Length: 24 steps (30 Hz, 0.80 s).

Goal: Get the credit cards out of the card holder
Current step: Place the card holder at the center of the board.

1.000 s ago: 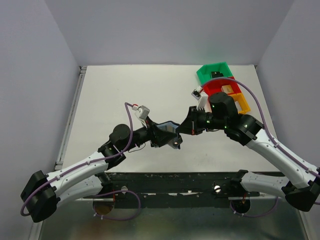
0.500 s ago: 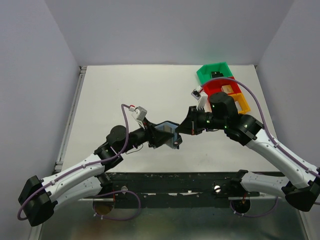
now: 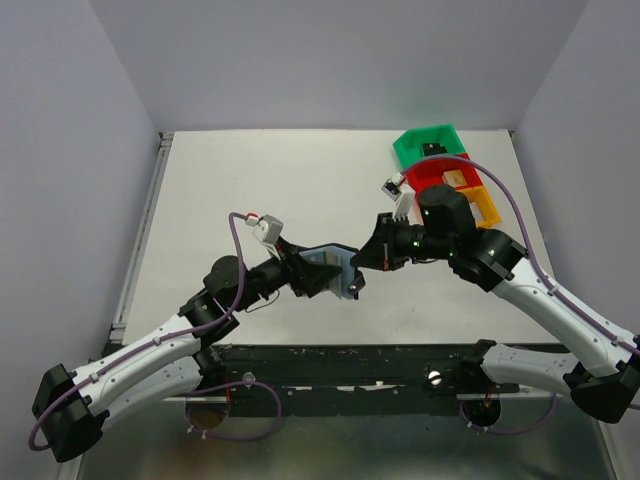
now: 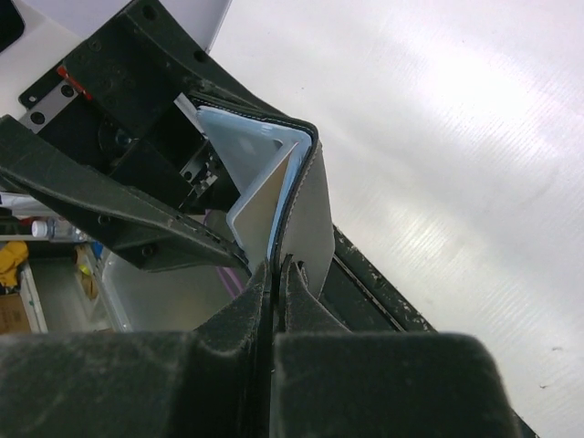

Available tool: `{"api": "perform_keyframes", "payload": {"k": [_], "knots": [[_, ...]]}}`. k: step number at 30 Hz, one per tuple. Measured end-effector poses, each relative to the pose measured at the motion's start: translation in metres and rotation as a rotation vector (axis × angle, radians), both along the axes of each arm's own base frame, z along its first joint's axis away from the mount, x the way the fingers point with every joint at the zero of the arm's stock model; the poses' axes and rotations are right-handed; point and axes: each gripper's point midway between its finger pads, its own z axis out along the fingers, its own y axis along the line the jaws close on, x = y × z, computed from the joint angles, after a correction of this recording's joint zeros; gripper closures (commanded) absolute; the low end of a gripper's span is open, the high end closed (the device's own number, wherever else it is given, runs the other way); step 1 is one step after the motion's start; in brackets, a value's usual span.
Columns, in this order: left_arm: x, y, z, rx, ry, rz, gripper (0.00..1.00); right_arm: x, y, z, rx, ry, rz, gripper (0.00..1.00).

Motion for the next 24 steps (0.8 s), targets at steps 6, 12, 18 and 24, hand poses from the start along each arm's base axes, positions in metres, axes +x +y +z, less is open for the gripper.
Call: {"api": "perform_keyframes", "payload": {"k": [6, 12, 18, 24], "knots": [[0.004, 0.004, 0.001, -0.001, -0.005, 0.032, 0.13, 0.000, -0.001, -0.001, -0.008, -0.002, 0.001, 1.00], [0.005, 0.006, 0.001, 0.000, -0.003, 0.044, 0.08, 0.001, -0.007, -0.009, -0.047, 0.001, -0.017, 1.00], [0.008, 0.002, -0.008, 0.016, 0.026, 0.044, 0.07, 0.009, -0.015, -0.016, -0.128, -0.001, -0.055, 1.00], [0.016, -0.011, -0.027, 0.034, 0.091, 0.033, 0.07, 0.014, -0.024, -0.019, -0.197, -0.013, -0.086, 1.00]]}}
